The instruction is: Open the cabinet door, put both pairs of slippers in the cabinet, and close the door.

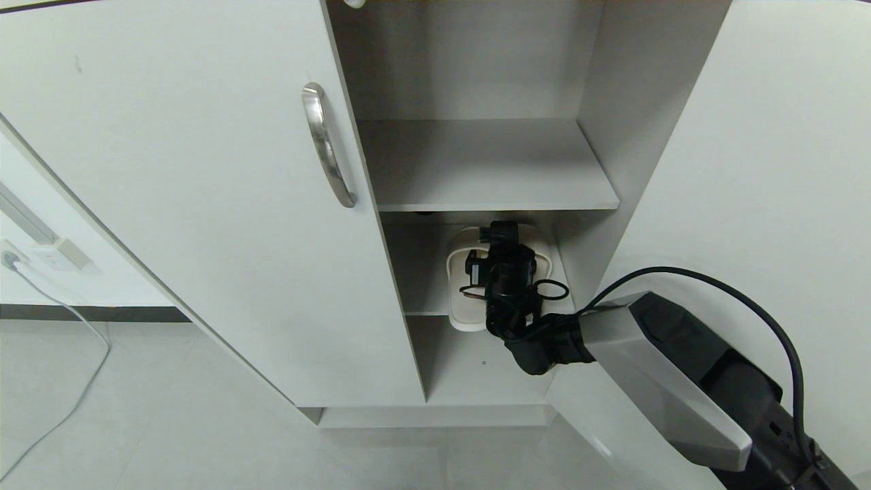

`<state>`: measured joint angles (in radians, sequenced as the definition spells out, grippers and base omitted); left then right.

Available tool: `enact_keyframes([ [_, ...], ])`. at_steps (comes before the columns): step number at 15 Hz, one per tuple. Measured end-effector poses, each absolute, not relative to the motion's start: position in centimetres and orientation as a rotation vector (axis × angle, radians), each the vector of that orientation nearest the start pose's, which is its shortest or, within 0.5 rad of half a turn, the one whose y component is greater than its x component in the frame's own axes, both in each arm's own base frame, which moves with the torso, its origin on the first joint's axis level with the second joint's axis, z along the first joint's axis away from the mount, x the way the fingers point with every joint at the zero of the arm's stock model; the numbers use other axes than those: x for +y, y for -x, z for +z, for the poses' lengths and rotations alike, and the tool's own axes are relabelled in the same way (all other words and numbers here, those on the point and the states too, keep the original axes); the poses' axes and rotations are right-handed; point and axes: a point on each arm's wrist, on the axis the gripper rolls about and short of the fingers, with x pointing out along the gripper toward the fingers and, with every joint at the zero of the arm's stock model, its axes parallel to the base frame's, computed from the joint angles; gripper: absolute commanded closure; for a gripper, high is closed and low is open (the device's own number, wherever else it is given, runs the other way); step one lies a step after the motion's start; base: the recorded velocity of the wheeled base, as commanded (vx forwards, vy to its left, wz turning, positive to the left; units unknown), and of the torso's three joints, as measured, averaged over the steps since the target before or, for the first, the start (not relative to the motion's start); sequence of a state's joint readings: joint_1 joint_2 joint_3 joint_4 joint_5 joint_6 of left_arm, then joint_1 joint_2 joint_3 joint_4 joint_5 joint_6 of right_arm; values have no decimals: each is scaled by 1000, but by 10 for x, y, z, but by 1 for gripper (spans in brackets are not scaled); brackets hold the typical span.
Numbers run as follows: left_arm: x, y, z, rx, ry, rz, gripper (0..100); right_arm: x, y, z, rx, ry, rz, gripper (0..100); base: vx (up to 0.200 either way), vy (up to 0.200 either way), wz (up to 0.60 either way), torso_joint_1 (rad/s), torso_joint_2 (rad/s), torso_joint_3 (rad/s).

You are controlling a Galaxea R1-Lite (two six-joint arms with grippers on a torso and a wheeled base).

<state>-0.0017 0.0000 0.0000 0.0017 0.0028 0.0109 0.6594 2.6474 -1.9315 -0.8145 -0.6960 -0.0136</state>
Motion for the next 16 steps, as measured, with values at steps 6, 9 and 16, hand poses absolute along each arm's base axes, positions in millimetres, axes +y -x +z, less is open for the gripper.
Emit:
enact_keyframes([
  [6,0,23,75,2,-10,0,100,313,-421,82,-73,-34,-32,0,0,0,0,0,0,0],
  [9,0,23,75,2,-11,0,100,311,-401,86,-114,-27,-15,0,0,0,0,0,0,0],
  [16,0,23,75,2,-9,-2,100,305,-328,87,-88,0,86,0,0,0,0,0,0,0],
])
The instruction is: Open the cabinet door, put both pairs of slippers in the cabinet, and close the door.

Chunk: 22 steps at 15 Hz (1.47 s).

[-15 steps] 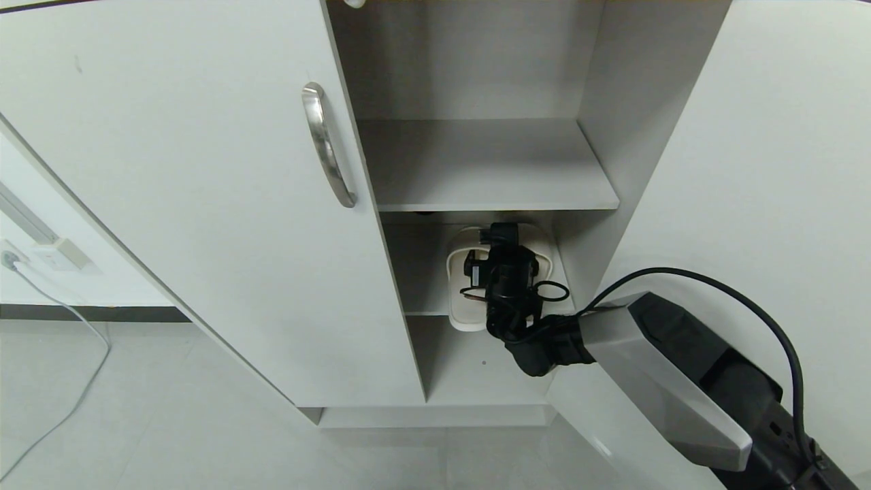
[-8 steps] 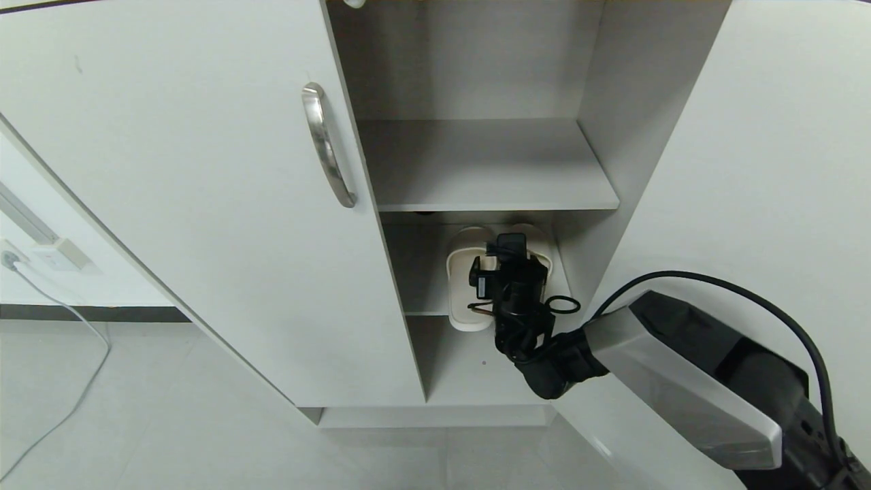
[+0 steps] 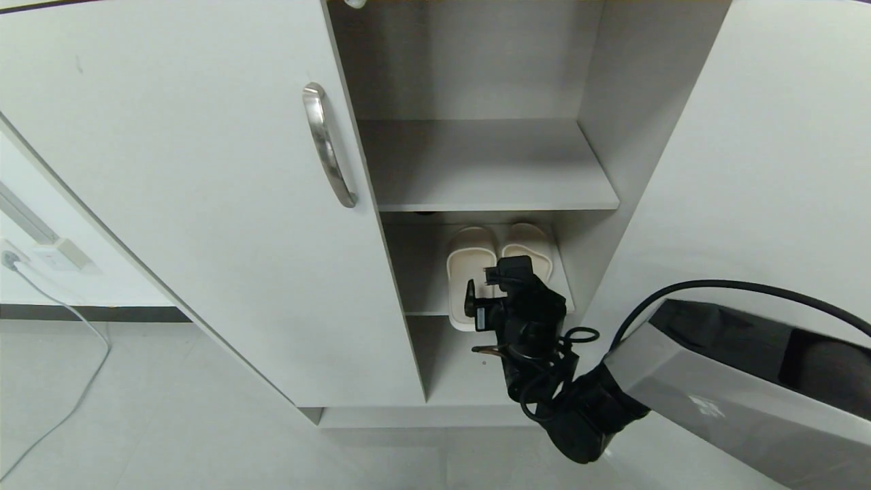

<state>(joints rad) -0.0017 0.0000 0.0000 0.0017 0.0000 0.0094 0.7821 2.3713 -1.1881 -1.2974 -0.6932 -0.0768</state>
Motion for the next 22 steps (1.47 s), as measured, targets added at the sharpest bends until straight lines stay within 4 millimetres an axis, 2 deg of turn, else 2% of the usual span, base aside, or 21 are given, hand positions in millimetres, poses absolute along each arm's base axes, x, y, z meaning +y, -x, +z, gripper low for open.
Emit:
enact_keyframes([
  [3,0,23,75,2,-9,-3,100,292,-297,79,-39,20,162,0,0,0,0,0,0,0],
  [5,0,23,75,2,-9,-4,100,292,-277,82,-16,-22,269,0,0,0,0,0,0,0],
  [7,0,23,75,2,-10,-6,100,284,-259,83,17,-13,371,0,0,0,0,0,0,0],
  [10,0,23,75,2,-10,-6,100,274,-239,91,38,-3,436,0,0,0,0,0,0,0],
  [12,0,23,75,2,-9,-6,100,273,-234,96,32,-9,449,0,0,0,0,0,0,0],
  [18,0,23,75,1,-9,-7,100,279,-228,112,-36,-61,470,0,-200,0,0,4,4,0],
  [22,0,23,75,1,-7,-7,100,281,-224,113,-42,-65,482,0,0,0,0,0,0,0],
])
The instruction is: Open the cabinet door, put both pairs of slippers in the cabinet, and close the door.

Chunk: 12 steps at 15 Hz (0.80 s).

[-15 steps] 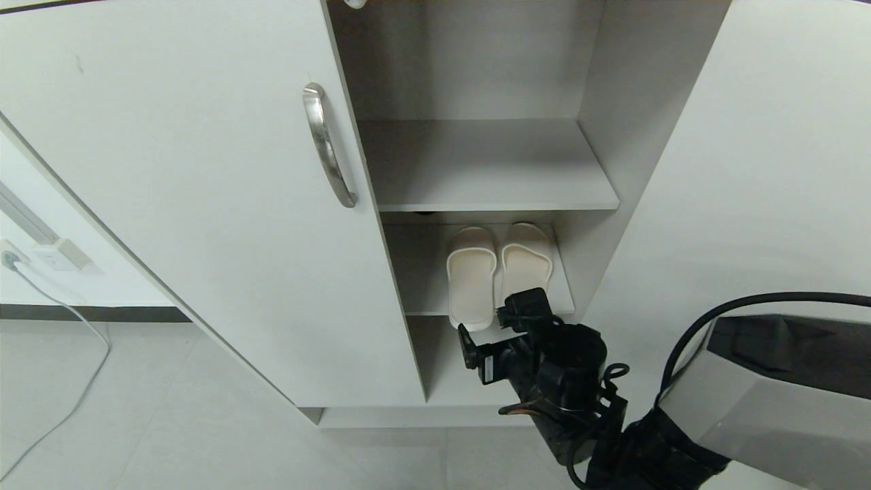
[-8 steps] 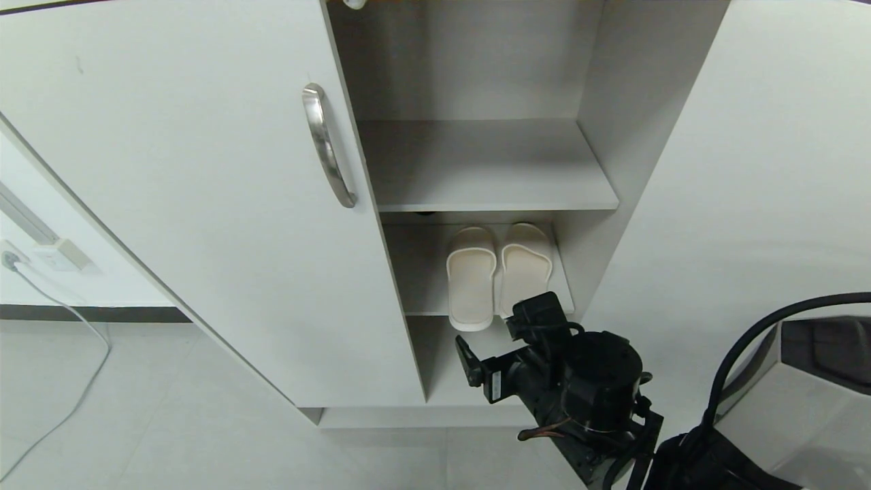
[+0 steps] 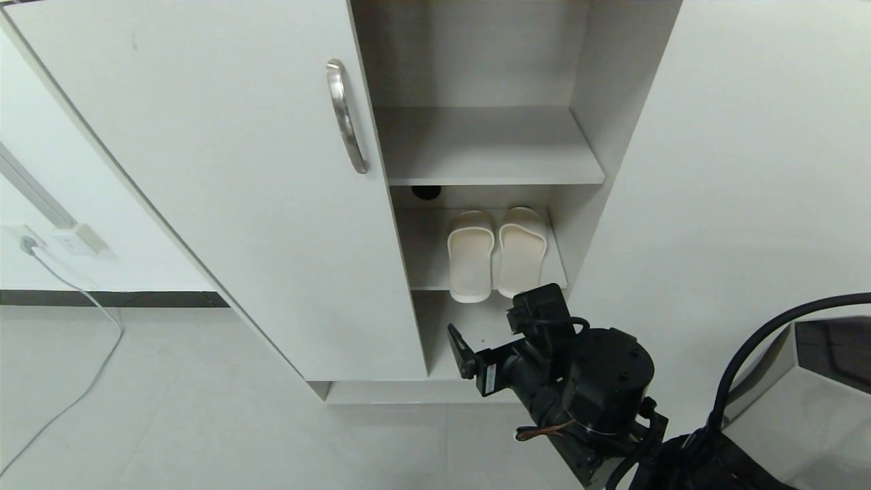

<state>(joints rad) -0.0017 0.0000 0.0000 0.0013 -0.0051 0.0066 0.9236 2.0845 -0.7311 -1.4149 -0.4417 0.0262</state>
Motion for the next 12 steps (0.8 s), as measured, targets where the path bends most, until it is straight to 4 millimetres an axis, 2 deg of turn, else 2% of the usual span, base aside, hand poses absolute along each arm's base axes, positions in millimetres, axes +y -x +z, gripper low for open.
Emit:
enact_keyframes([
  [12,0,23,75,2,-8,-7,100,279,-223,112,-38,-60,483,0,0,0,0,0,0,0],
])
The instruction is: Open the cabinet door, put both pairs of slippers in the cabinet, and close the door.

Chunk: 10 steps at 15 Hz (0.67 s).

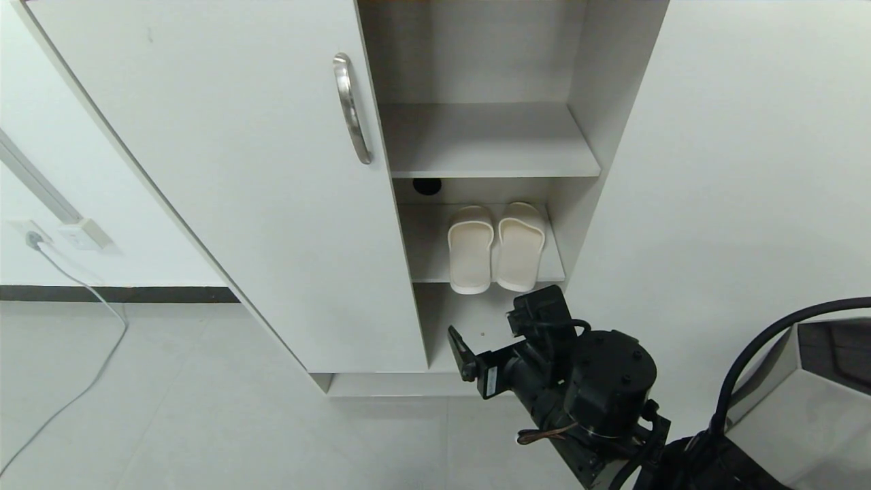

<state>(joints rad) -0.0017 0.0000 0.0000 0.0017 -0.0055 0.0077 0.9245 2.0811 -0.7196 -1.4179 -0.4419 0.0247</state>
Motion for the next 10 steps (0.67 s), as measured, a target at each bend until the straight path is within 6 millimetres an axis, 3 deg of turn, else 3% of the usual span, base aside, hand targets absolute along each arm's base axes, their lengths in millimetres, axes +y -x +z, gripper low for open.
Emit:
enact_keyframes([
  [4,0,23,75,2,-8,-7,100,279,-222,111,-36,-56,483,0,0,0,0,0,0,0],
  [10,0,23,75,2,-8,-8,100,278,-222,111,-33,-54,483,0,0,0,0,2,2,176],
])
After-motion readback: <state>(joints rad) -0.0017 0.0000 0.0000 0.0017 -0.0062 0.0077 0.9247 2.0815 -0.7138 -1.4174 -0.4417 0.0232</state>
